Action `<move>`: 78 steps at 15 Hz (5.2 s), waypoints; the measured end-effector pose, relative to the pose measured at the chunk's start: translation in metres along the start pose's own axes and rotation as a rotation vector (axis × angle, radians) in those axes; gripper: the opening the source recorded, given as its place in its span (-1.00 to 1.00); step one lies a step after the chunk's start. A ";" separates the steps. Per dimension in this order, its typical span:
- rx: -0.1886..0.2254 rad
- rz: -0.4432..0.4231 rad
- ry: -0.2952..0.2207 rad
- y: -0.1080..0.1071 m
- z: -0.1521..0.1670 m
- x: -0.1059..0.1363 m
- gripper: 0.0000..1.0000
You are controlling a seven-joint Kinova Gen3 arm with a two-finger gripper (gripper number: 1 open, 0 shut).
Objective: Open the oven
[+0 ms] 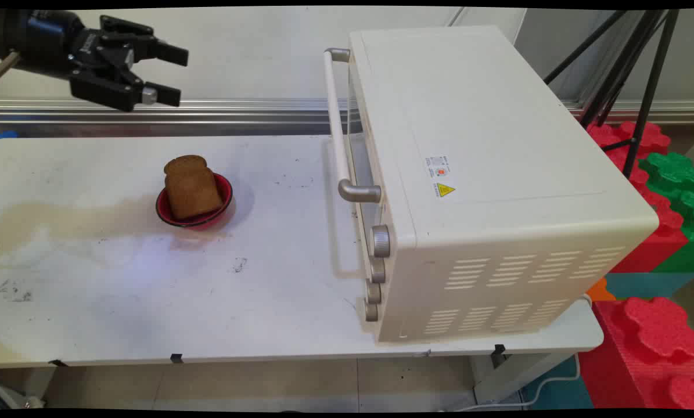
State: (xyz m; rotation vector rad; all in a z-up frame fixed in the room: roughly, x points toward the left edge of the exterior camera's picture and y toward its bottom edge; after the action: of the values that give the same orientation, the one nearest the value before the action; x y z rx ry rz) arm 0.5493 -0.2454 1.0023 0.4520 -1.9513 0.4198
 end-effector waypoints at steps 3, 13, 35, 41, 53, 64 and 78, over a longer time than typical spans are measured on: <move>-0.009 0.008 0.013 -0.001 0.011 0.007 1.00; -0.029 0.030 0.040 -0.004 0.077 0.030 1.00; -0.052 0.051 -0.008 0.000 0.195 0.041 -1.00; -0.056 0.059 -0.016 0.001 0.207 0.041 -1.00; -0.063 0.080 -0.053 0.002 0.225 0.035 -1.00; -0.067 0.104 -0.082 0.002 0.215 0.022 -1.00; -0.075 0.133 -0.142 -0.004 0.179 -0.013 -1.00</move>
State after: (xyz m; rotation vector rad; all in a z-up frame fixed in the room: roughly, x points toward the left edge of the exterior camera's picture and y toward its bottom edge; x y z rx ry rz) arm 0.4164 -0.3336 0.9196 0.3119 -2.1348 0.4064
